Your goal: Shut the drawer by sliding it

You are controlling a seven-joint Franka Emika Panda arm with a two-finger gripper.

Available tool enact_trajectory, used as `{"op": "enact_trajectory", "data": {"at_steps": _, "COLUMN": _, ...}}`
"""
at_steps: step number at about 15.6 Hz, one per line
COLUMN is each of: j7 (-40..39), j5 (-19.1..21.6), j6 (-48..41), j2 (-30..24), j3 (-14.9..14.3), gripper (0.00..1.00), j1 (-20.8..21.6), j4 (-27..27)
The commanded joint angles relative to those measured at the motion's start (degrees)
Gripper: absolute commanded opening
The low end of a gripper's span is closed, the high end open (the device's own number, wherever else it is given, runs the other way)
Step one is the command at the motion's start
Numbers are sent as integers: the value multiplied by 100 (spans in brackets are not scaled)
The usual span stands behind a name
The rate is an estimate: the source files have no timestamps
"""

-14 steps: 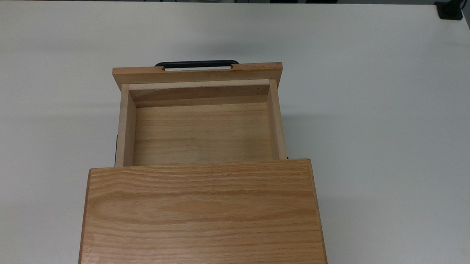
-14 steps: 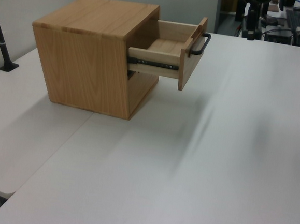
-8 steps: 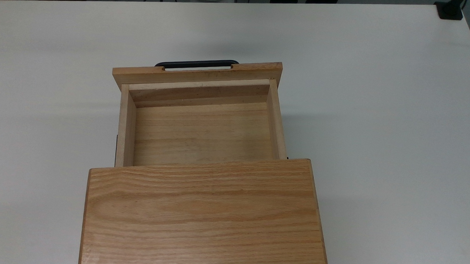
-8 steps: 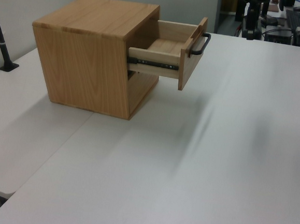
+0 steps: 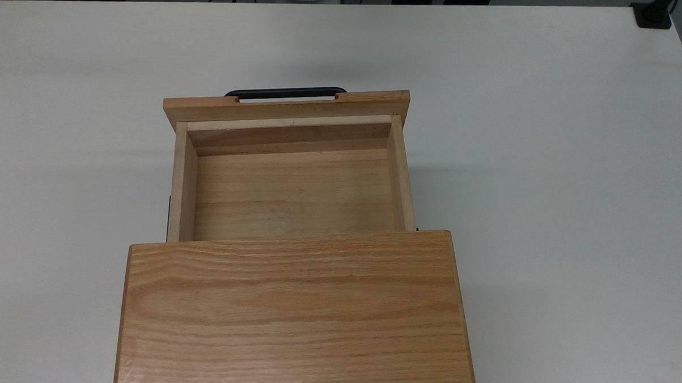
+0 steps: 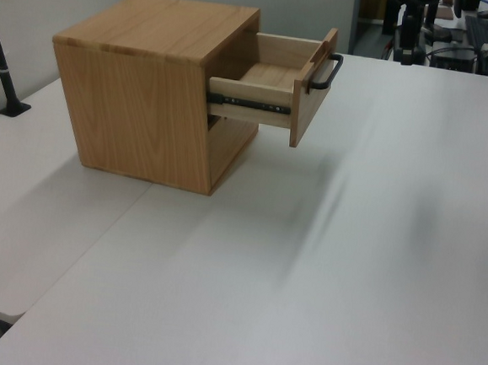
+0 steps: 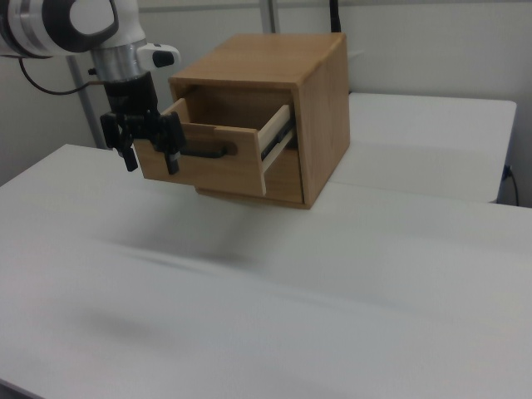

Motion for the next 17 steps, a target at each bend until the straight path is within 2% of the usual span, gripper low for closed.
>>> {"op": "enact_trajectory", "data": {"at_steps": 1, "j7": -110, "j5": 243, "j6": 170, "j2": 133, "j3": -24, "gripper": 19, "j1": 28, "j4": 101}}
{"op": "enact_trajectory", "data": {"at_steps": 2, "j7": -93, "j5": 278, "j6": 276, "j2": 142, "j3": -24, "gripper": 4, "j1": 28, "j4": 101}}
{"op": "enact_trajectory", "data": {"at_steps": 3, "j7": -92, "j5": 322, "j6": 347, "j2": 160, "j3": -24, "gripper": 0, "j1": 28, "j4": 84}}
{"op": "enact_trajectory", "data": {"at_steps": 10, "j7": -92, "j5": 357, "j6": 461, "j2": 643, "j3": 11, "gripper": 0, "j1": 63, "j4": 101}}
{"op": "enact_trajectory", "data": {"at_steps": 17, "j7": -75, "j5": 524, "j6": 1031, "j2": 1091, "j3": 20, "gripper": 0, "j1": 212, "j4": 110}}
